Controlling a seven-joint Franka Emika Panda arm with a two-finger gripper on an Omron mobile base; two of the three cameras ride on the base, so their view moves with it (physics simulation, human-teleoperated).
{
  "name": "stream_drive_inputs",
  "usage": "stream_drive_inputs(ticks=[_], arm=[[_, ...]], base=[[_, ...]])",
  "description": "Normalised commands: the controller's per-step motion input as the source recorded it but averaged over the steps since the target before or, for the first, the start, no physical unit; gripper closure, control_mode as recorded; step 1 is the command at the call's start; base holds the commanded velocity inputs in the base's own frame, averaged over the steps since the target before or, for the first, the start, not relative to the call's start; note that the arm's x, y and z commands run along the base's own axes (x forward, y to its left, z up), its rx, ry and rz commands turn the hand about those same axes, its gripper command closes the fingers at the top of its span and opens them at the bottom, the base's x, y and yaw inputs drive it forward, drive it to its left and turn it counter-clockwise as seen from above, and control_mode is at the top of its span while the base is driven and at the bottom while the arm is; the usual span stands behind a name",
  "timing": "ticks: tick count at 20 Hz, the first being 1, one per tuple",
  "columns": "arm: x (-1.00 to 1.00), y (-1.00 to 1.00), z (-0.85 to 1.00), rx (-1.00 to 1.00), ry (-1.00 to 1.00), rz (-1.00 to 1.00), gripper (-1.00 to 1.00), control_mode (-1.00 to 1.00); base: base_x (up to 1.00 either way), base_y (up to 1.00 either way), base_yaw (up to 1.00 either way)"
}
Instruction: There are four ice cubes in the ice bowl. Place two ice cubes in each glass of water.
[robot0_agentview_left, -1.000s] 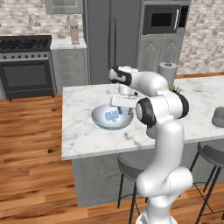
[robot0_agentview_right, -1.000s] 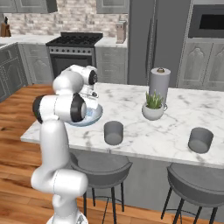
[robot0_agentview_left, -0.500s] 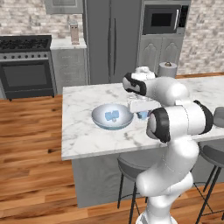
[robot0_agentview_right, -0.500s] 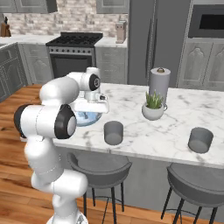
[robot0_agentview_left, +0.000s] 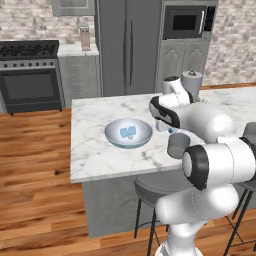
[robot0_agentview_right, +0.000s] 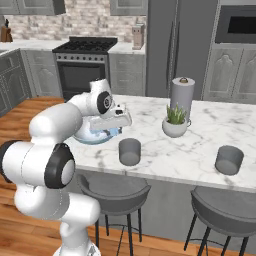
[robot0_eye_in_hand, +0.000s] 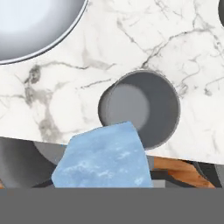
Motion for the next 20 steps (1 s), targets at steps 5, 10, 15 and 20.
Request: stream_drive_inputs(ticks=[5, 10, 15, 20], arm=[[0.11, -0.33, 0.17, 0.0, -0.1, -0.08, 1.0, -1.0], [0.14, -0.3, 0.12, 0.01, 0.0, -0.09, 1.0, -1.0], [0.3, -0.24, 0.0, 0.07, 0.0, -0.09, 1.0, -1.0], [0.21, -0.13, 0.0, 0.12, 0.0, -0.08, 1.0, -1.0]], base=[[0.0, 0.0, 0.0], [0.0, 0.0, 0.0], [0.0, 0.0, 0.0], [0.0, 0.0, 0.0]])
